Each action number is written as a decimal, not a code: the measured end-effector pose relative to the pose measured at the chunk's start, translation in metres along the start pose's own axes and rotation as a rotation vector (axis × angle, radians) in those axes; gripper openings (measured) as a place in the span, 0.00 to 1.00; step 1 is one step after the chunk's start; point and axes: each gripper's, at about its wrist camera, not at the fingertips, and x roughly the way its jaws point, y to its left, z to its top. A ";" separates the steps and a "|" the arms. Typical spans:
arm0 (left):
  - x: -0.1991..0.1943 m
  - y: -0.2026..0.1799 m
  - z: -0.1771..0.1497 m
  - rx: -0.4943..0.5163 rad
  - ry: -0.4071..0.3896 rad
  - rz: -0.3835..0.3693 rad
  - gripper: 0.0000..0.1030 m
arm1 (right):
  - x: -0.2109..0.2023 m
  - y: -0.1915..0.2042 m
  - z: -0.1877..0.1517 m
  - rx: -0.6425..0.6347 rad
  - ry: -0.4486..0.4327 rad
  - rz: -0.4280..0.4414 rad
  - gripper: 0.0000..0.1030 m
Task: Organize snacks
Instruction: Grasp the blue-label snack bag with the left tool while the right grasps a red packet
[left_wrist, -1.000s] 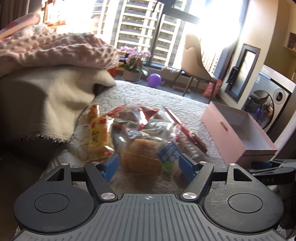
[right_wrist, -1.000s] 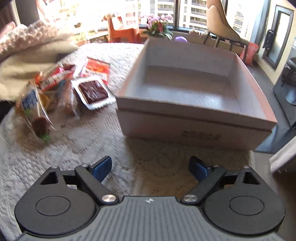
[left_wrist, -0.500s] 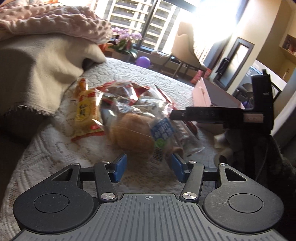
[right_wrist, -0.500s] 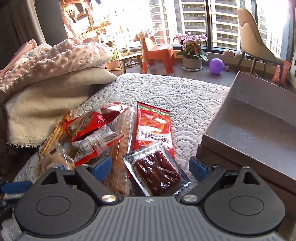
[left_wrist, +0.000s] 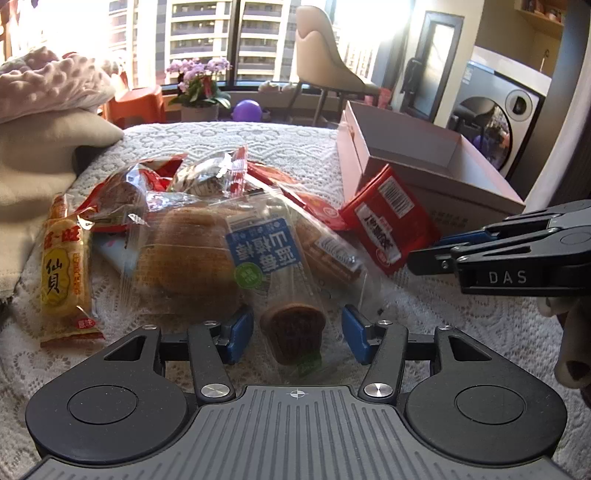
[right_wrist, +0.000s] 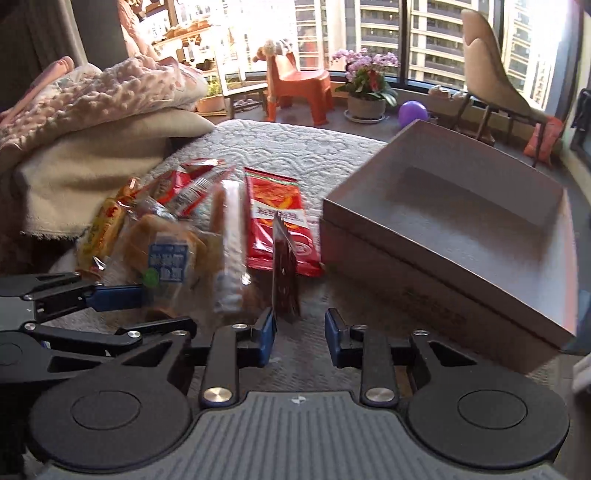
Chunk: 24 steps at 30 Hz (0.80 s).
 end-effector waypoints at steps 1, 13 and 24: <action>0.001 -0.001 -0.001 0.009 0.004 0.007 0.56 | 0.000 -0.006 -0.005 0.009 0.001 -0.021 0.28; -0.006 0.016 -0.002 -0.046 0.000 -0.038 0.39 | -0.001 -0.020 -0.020 0.061 -0.067 -0.031 0.55; -0.050 0.039 -0.014 -0.070 0.017 -0.117 0.21 | 0.038 0.013 0.010 -0.092 -0.118 -0.012 0.66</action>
